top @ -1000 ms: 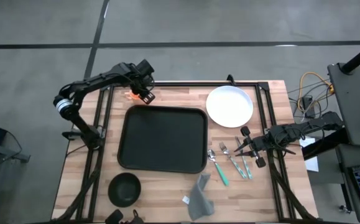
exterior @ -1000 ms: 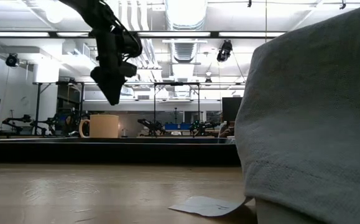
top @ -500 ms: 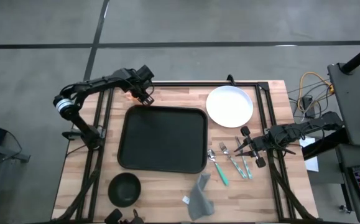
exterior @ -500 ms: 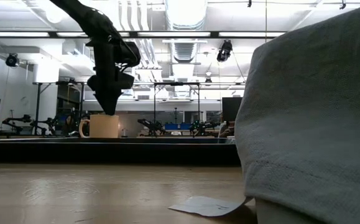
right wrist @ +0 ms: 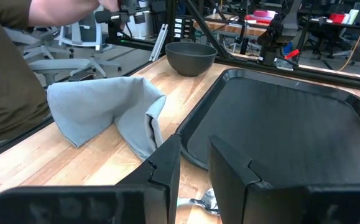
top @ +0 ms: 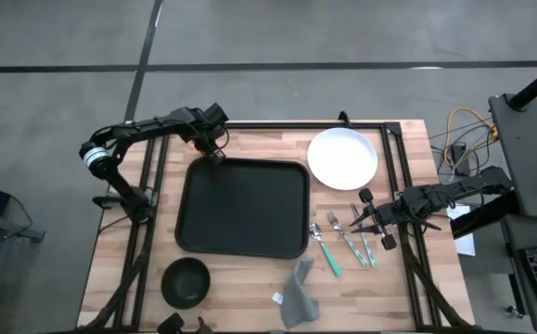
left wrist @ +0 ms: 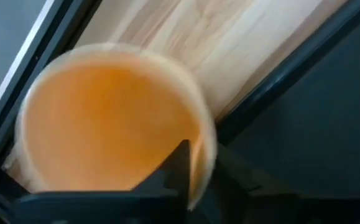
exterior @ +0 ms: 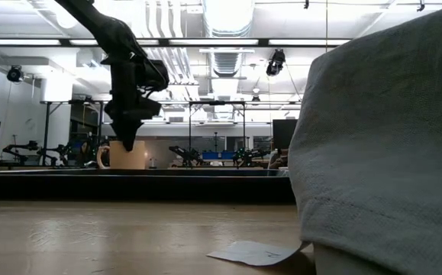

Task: Set up tray
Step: Put the orange cup on the top left of the black serving tray

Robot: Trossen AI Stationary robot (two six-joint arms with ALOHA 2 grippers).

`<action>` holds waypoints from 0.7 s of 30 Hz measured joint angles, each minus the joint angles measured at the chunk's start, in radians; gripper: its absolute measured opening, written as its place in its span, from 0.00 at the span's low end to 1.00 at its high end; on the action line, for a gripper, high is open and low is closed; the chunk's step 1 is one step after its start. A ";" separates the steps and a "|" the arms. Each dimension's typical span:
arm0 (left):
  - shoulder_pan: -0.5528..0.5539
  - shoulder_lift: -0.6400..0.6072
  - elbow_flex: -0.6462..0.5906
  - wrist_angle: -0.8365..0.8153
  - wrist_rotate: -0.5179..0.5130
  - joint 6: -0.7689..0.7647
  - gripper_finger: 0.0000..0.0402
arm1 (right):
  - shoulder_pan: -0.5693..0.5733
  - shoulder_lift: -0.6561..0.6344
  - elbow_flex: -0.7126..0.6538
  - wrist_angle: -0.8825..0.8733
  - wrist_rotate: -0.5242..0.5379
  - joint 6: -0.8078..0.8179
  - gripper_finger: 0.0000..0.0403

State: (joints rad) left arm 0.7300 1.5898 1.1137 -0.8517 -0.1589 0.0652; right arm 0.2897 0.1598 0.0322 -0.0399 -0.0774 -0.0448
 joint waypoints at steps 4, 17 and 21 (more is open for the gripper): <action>0.000 0.000 0.001 -0.003 0.000 0.026 0.01 | 0.000 0.000 0.000 0.000 0.000 0.000 0.17; -0.005 -0.001 0.151 -0.179 0.001 0.057 0.00 | 0.000 0.000 0.000 0.000 0.000 0.000 0.17; -0.014 -0.002 0.197 -0.267 0.013 0.057 0.00 | 0.000 0.000 0.000 0.000 0.000 0.000 0.17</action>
State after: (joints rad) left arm 0.7156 1.5879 1.3103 -1.1192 -0.1459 0.1223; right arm 0.2897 0.1600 0.0320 -0.0399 -0.0776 -0.0448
